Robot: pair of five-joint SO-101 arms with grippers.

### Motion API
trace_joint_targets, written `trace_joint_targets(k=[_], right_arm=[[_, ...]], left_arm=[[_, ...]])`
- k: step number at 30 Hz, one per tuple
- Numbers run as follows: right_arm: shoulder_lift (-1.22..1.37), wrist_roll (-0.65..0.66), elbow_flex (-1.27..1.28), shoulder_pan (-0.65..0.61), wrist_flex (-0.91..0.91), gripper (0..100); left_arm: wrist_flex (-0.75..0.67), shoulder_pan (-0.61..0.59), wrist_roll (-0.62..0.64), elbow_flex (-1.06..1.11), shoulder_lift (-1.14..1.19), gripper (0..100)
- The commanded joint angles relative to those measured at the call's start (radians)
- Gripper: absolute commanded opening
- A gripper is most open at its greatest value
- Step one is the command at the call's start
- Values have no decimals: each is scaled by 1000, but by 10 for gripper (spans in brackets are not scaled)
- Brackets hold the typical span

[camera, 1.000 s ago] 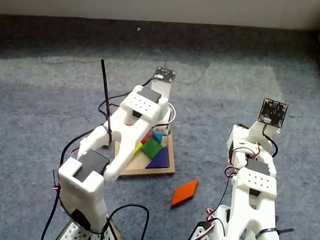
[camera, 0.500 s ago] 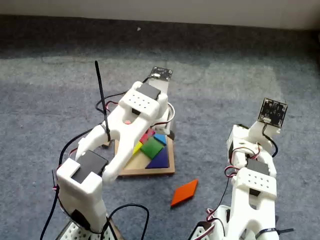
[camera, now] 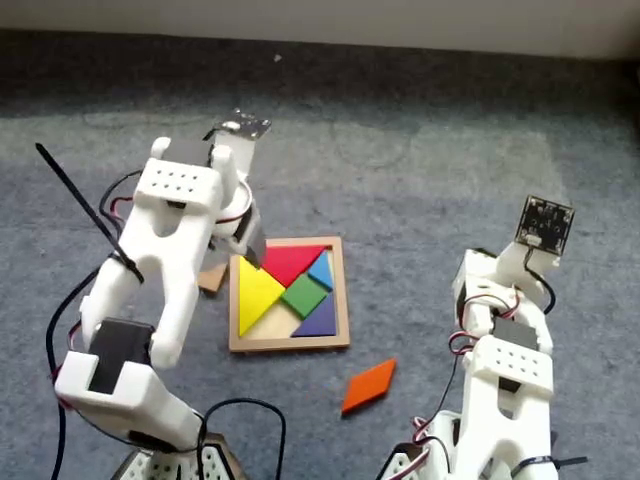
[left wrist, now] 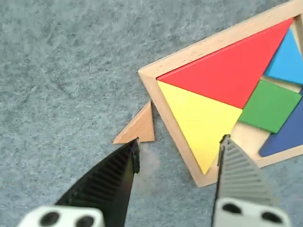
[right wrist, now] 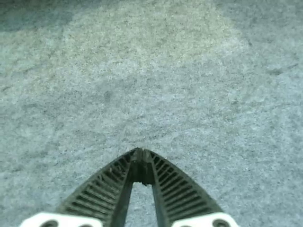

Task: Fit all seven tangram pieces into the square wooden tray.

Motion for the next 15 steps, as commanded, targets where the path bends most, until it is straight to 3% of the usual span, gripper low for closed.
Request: trace_joint_targets(k=[1,6,15], right_arm=[[-21,-2,-5,-10,-24,6],[-21,-2,-5,-10,-24,6],[-21,-2,-5,-10,-24,6]], left_arm=[[-18,-76,-126,22,-44,294],[-86,-114,-295,110,-45,294],[-373,-139,-400,289,-35,294]])
